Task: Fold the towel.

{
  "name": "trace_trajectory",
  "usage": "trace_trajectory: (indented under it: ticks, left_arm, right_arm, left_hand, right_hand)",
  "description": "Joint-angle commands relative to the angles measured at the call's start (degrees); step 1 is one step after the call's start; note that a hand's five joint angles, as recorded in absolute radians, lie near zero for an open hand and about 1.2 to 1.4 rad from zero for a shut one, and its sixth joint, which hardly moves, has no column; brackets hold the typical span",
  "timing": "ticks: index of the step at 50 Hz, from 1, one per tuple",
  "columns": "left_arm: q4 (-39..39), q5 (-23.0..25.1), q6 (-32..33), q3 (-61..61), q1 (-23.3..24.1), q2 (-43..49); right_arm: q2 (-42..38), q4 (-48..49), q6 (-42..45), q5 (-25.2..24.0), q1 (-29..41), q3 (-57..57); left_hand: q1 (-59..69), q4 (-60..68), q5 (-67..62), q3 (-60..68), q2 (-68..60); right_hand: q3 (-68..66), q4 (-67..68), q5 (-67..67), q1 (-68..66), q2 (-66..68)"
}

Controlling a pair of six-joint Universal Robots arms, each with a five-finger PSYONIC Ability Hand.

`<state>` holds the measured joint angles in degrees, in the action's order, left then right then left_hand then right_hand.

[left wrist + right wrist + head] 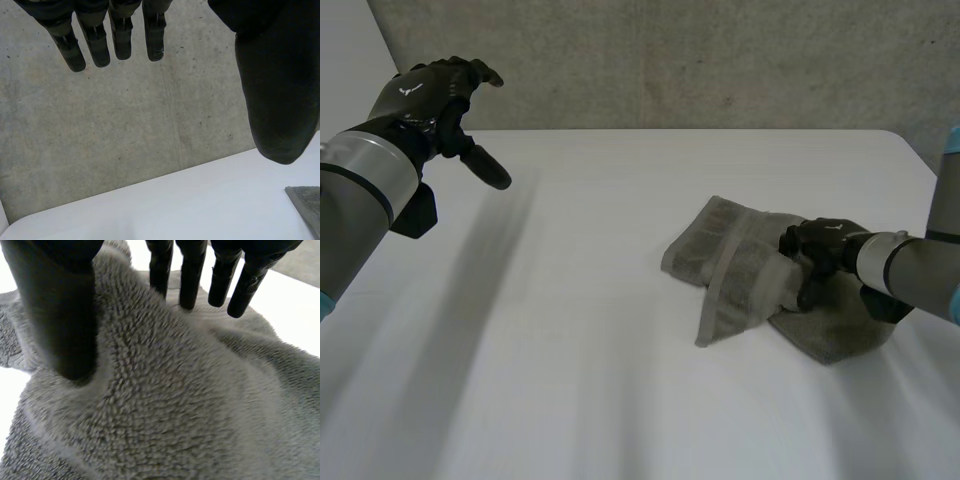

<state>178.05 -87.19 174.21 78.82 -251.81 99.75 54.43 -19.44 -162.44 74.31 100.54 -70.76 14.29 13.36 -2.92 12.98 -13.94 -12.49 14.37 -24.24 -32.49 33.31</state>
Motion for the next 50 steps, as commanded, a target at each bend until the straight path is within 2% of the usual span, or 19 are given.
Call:
trace_trajectory:
  ticks: [1, 5, 7, 11, 13, 15, 16, 17, 20, 22, 23, 24, 25, 27, 29, 31, 36, 43, 50]
  left_arm:
    - [0.0, 0.0, 0.1, -0.2, -0.1, 0.2]
    - [0.0, 0.0, 0.1, -0.2, -0.1, 0.0]
    - [0.1, 0.0, 0.0, -0.3, -0.3, -0.3]
    - [0.2, 0.0, 0.0, -0.3, -0.7, -0.4]
    - [0.3, 0.0, 0.0, -0.3, -0.9, -0.4]
    - [0.3, 0.0, -0.1, -0.4, -1.2, -0.5]
    - [0.3, 0.0, -0.1, -0.4, -1.2, -0.5]
    - [0.3, 0.0, -0.1, -0.3, -1.4, -0.5]
    - [0.5, 0.0, -0.1, -0.3, -1.5, -0.5]
    - [0.5, 0.0, -0.2, -0.3, -1.5, -0.4]
    - [0.6, 0.0, -0.1, -0.2, -1.5, -0.4]
    - [0.6, 0.0, -0.1, -0.2, -1.5, -0.4]
    - [0.6, 0.0, -0.1, -0.2, -1.5, -0.3]
    - [0.6, 0.0, -0.1, -0.2, -1.5, 0.0]
    - [0.6, 0.0, 0.0, -0.2, -1.4, 0.2]
    - [0.6, 0.0, 0.0, -0.1, -1.3, 0.4]
    - [0.6, 0.1, 0.1, 0.1, -0.9, 1.0]
    - [0.1, 0.1, 0.2, 1.9, -0.2, 0.6]
    - [0.3, 1.9, 2.4, 7.2, -0.4, 0.1]
  right_arm:
    - [2.9, 7.1, 0.2, 0.0, 3.9, -2.1]
    - [9.4, 11.8, -1.7, -0.2, 6.6, -5.3]
    - [17.3, 18.7, -5.8, -0.7, 10.6, -8.7]
    - [20.6, 24.3, -10.8, -2.0, 15.1, -12.1]
    - [20.0, 25.9, -12.1, -3.0, 18.0, -13.3]
    - [17.0, 26.2, -12.8, -6.6, 25.2, -14.8]
    - [17.0, 26.2, -12.8, -6.6, 25.2, -14.8]
    - [14.4, 26.2, -12.7, -8.4, 28.6, -15.0]
    - [9.2, 26.0, -12.7, -9.9, 32.7, -14.4]
    - [8.1, 25.9, -12.7, -9.7, 33.0, -14.1]
    - [7.8, 25.9, -12.7, -9.5, 32.8, -13.6]
    - [7.8, 25.9, -12.7, -9.5, 32.8, -13.6]
    - [8.1, 25.9, -12.6, -8.8, 32.4, -13.2]
    - [8.6, 25.3, -12.6, -7.9, 31.7, -12.7]
    - [9.7, 24.4, -12.4, -6.5, 30.5, -12.2]
    - [12.2, 22.5, -12.3, -4.0, 25.6, -11.6]
    - [14.3, 20.7, -12.3, -3.2, 20.8, -11.4]
    - [16.4, 16.4, -11.2, -3.3, 19.3, -11.8]
    - [16.9, 11.3, -5.7, -3.6, 21.2, -12.5]
  left_hand:
    - [-3.4, -3.4, 2.0, -3.0, 3.1]
    - [-3.6, -3.4, 2.2, -3.0, 3.2]
    - [-3.6, -3.4, 2.2, -3.0, 3.2]
    - [-3.6, -3.4, 2.2, -3.0, 3.2]
    - [-3.6, -3.4, 2.2, -3.0, 3.2]
    - [-3.7, -3.4, 2.4, -3.0, 3.4]
    - [-3.7, -3.4, 2.4, -3.0, 3.4]
    - [-3.7, -3.4, 2.4, -3.0, 3.4]
    - [-3.7, -3.4, 2.4, -3.0, 3.4]
    - [-3.7, -3.4, 2.4, -3.0, 3.4]
    - [-3.7, -3.4, 2.4, -3.0, 3.4]
    - [-3.7, -3.4, 2.4, -3.0, 3.4]
    - [-3.7, -3.4, 2.4, -3.0, 3.4]
    - [-3.7, -3.4, 2.4, -3.0, 3.4]
    - [-3.7, -3.4, 2.4, -3.0, 3.4]
    - [-3.9, -3.4, 2.5, -3.0, 3.6]
    - [-3.7, -3.4, 2.4, -3.0, 3.4]
    - [-3.7, -3.4, 2.4, -3.0, 3.4]
    - [-3.7, -3.4, 2.4, -3.0, 3.4]
  right_hand:
    - [2.5, -4.4, -45.8, -47.5, 46.7]
    - [2.5, -4.4, -45.8, -47.5, 46.7]
    - [2.5, -4.4, -45.8, -47.5, 46.7]
    - [2.5, -4.4, -45.8, -47.5, 46.7]
    - [2.5, -4.4, -45.8, -47.5, 46.7]
    - [2.5, -4.4, -45.8, -47.5, 46.7]
    - [2.5, -4.4, -45.8, -47.5, 46.7]
    - [2.5, -4.4, -45.8, -47.5, 46.7]
    - [2.5, -4.4, -45.8, -47.5, 46.7]
    - [2.5, -4.4, -45.3, -47.1, 46.3]
    - [2.5, -4.4, -10.7, -12.4, 11.6]
    - [2.5, -4.4, -10.3, -12.1, 11.3]
    - [2.5, -4.4, 19.3, 17.6, -18.4]
    - [2.5, -4.4, 24.2, 22.5, -23.3]
    - [2.5, -4.4, 24.2, 22.5, -23.3]
    - [2.5, -4.4, 24.2, 22.5, -23.3]
    - [2.5, -4.4, 24.2, 22.5, -23.3]
    - [2.5, -4.4, 24.2, 22.5, -23.3]
    - [2.5, -4.4, 24.2, 22.5, -23.3]
